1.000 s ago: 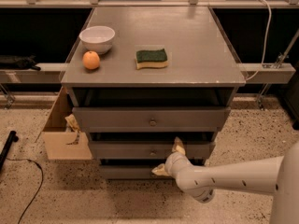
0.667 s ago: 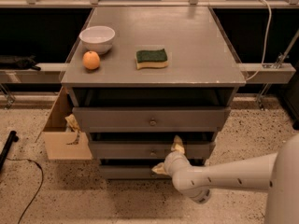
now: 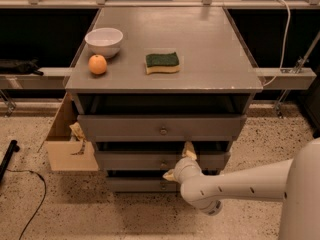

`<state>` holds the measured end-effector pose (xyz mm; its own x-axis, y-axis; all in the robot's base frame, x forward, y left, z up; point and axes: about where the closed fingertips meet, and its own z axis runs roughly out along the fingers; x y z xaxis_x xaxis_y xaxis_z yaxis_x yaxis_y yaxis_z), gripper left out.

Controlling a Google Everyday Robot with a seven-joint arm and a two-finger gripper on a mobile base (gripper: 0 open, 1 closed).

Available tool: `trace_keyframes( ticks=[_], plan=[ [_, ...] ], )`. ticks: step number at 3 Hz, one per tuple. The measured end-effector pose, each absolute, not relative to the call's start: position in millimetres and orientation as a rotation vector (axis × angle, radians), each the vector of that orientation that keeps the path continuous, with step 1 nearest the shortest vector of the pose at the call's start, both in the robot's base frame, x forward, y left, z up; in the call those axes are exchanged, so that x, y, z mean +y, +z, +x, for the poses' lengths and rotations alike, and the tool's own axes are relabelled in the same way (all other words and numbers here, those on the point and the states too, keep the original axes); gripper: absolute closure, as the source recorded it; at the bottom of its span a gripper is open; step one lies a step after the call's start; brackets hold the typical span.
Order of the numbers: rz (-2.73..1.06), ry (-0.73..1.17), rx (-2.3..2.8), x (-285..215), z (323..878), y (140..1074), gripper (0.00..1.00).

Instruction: Open middle drawer

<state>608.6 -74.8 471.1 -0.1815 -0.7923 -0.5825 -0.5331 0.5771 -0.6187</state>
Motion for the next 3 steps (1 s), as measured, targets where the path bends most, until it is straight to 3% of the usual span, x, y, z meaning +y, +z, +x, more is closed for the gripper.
trace_keyframes(
  ticks=[1, 2, 3],
  plan=[
    [-1.087, -0.336, 1.868, -77.2, 607.4, 466.5, 0.0],
    [-1.097, -0.419, 1.985, -111.6, 598.3, 430.3, 0.0],
    [-1.109, -0.415, 1.967, -105.6, 595.2, 434.0, 0.0]
  ],
)
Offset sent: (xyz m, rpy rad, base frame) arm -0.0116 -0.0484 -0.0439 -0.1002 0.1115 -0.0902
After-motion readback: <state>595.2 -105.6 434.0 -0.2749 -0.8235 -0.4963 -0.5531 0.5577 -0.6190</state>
